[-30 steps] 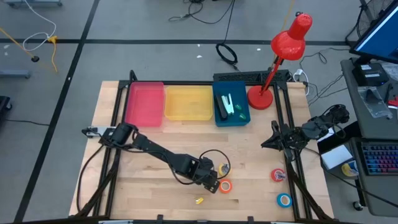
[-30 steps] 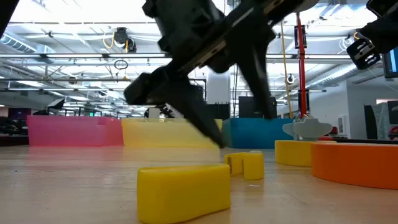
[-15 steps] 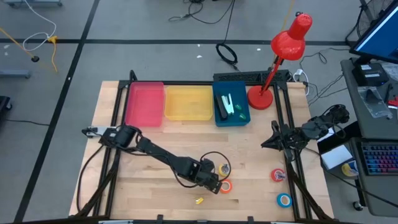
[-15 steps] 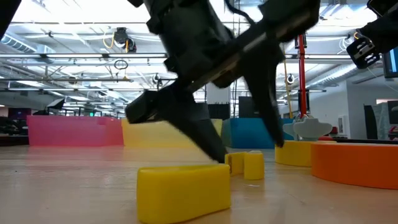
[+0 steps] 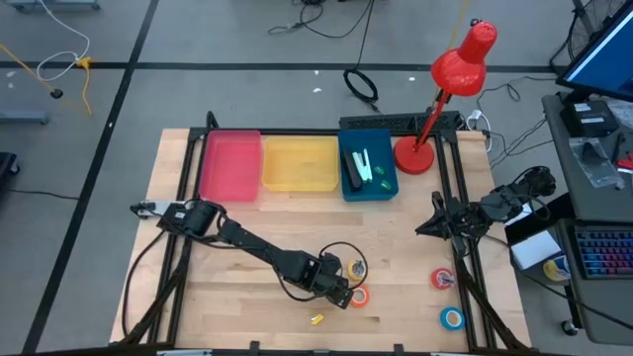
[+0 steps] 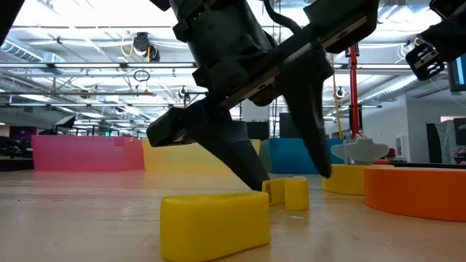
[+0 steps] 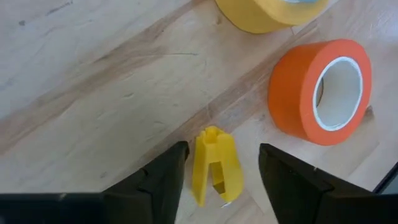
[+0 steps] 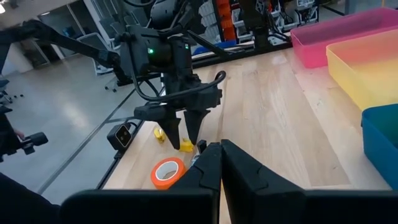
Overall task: Pick and place Stapler, Stapler remover, tape
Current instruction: Put the top yellow small stapler into the blue bin
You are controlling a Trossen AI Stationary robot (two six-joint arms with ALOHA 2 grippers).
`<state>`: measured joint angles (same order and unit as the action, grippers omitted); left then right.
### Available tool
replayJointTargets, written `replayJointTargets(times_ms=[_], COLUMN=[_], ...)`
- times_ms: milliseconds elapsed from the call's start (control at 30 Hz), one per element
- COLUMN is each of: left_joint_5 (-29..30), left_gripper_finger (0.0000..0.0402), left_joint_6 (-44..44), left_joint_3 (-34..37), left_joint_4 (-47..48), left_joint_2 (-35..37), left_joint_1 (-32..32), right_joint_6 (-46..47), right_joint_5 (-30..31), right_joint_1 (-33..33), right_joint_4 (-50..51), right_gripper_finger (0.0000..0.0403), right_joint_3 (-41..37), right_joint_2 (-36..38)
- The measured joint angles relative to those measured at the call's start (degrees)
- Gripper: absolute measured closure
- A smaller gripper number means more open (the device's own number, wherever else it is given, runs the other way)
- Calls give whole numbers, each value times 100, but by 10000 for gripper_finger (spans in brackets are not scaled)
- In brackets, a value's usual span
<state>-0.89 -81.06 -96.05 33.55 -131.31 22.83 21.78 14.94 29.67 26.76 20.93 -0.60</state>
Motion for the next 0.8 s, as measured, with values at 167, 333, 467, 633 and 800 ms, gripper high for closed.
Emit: replayJointTargets(times_ms=[167,333,467,633,800], left_joint_5=[-8,-60,-174,-206,378], left_gripper_finger=[263,328,353,353,353], left_joint_6=[332,638,750,865,1269], left_joint_3=[13,22,30,71,86], left_joint_4=[106,128,128,191,220], left_joint_2=[0,2,45,348,1063], left_joint_1=[-4,-2,-58,-270,-694], right_joint_6=[2,0,0,1,1], right_joint_5=[0,2,3,9,20], right_joint_1=[0,-1,0,0,0], right_joint_4=[4,2,2,2,-1], right_gripper_finger=[402,401,402,401,402], right_joint_3=[0,0,0,0,2], right_joint_2=[0,0,0,0,-2])
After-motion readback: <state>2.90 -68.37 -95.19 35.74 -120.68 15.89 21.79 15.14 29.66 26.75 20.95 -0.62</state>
